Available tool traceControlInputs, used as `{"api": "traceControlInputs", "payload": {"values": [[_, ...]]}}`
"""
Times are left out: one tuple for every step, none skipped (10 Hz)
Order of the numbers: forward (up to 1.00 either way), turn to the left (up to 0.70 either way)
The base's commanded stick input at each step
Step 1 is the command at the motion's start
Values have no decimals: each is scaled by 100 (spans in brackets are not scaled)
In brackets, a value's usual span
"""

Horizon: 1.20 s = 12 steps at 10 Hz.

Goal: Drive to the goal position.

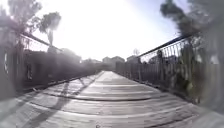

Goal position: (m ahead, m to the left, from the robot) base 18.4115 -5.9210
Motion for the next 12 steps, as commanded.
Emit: {"api": "traceControlInputs", "payload": {"values": [[100,0],[100,0],[100,0],[100,0],[100,0],[100,0],[100,0],[100,0],[100,0],[100,13],[100,27],[100,27]]}}
